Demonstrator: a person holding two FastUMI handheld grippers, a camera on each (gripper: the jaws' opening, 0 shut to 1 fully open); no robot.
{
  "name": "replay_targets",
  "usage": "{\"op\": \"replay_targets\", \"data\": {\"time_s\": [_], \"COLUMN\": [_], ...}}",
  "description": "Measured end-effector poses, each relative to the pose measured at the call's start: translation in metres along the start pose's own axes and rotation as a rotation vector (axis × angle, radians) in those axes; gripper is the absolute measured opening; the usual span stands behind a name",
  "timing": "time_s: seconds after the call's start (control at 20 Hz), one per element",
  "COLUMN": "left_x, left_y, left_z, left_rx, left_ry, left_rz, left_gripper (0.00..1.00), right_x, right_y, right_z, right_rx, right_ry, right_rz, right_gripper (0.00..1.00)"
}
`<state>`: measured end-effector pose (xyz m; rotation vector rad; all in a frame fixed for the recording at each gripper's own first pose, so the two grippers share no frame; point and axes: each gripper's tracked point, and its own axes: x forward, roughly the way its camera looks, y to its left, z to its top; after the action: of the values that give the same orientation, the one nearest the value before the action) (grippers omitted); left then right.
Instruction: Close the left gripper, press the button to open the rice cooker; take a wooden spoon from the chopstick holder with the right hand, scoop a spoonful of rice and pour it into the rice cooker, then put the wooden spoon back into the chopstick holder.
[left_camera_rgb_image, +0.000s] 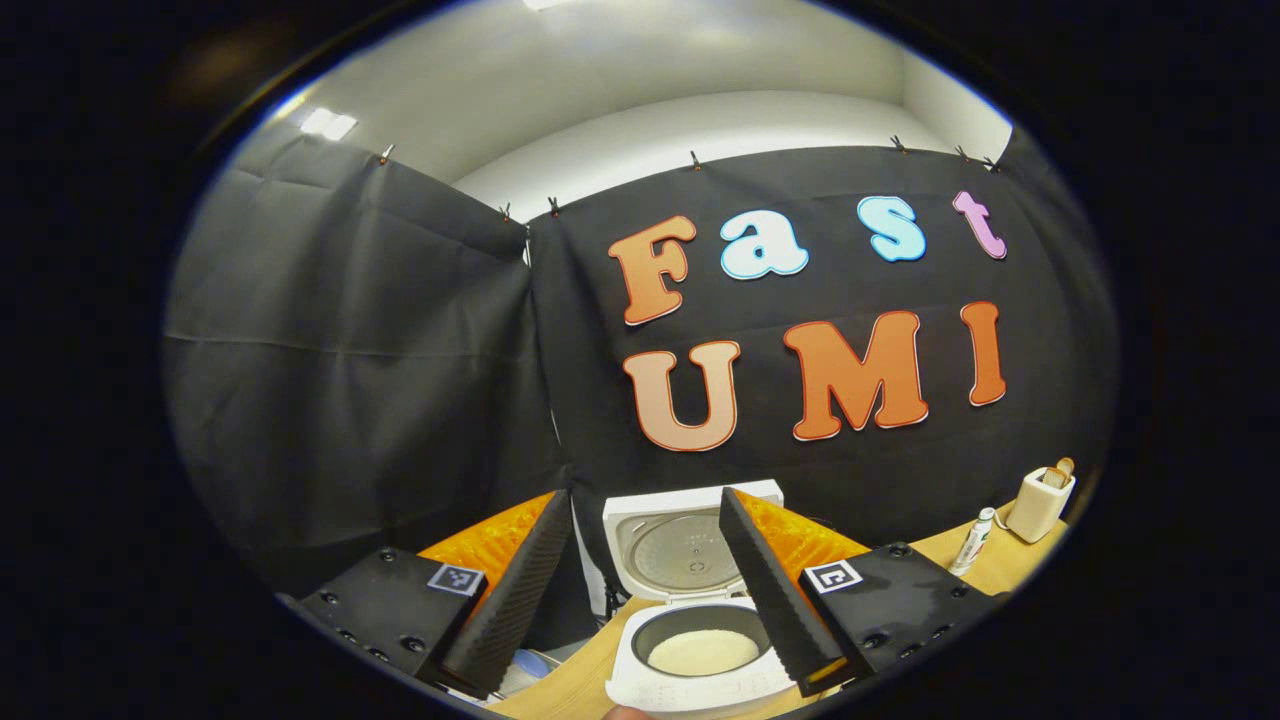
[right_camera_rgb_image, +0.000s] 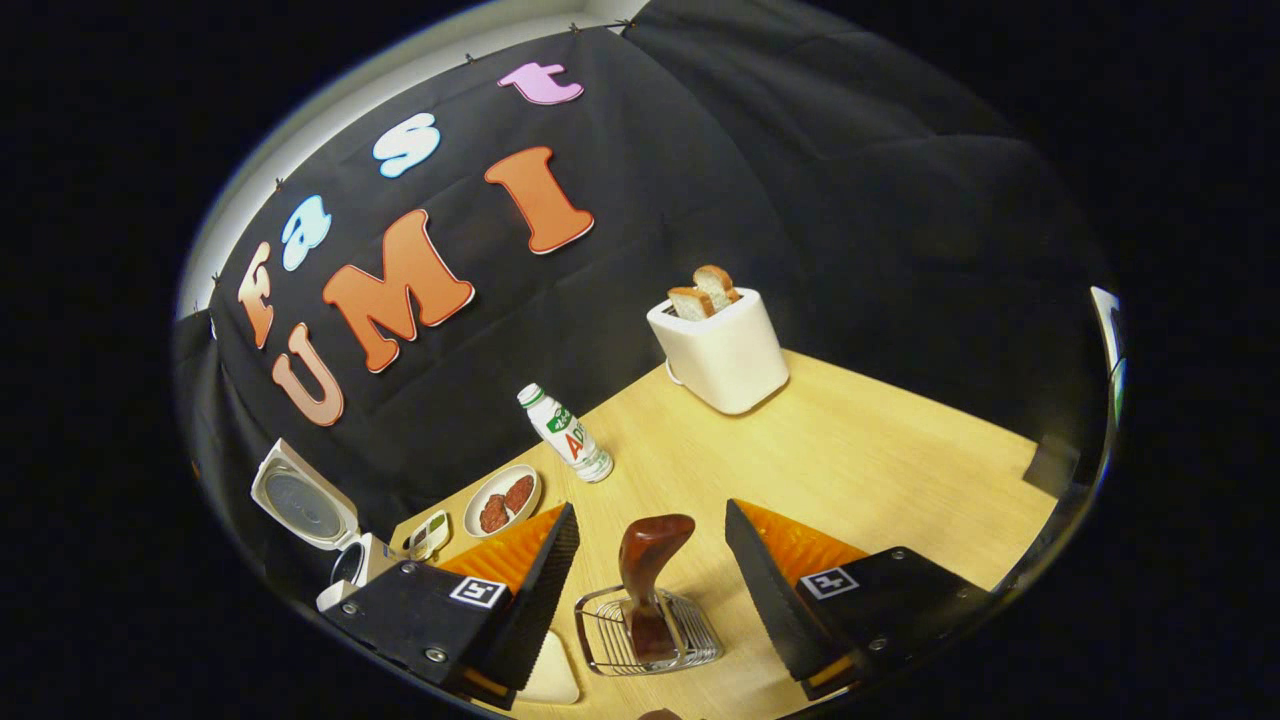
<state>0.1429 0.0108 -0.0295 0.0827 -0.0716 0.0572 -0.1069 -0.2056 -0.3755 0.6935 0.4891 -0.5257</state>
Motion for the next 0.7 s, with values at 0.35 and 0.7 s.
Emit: {"op": "replay_targets", "data": {"time_s": [0.35, 0.7], "left_x": [0.076, 0.164], "left_y": [-0.004, -0.017], "left_z": [0.003, -0.014], "left_rx": [-0.108, -0.239], "left_ry": [0.083, 0.221], "left_rz": [-0.065, -0.123], "left_gripper": [1.00, 1.00], "right_x": [-0.059, -0.123], "right_y": [0.000, 0.037], "right_z": [0.073, 0.140], "right_rx": [-0.198, -0.298], "right_ry": [-0.153, -0.316], "right_rz": [-0.062, -0.054], "right_gripper": [0.95, 0.95]}}
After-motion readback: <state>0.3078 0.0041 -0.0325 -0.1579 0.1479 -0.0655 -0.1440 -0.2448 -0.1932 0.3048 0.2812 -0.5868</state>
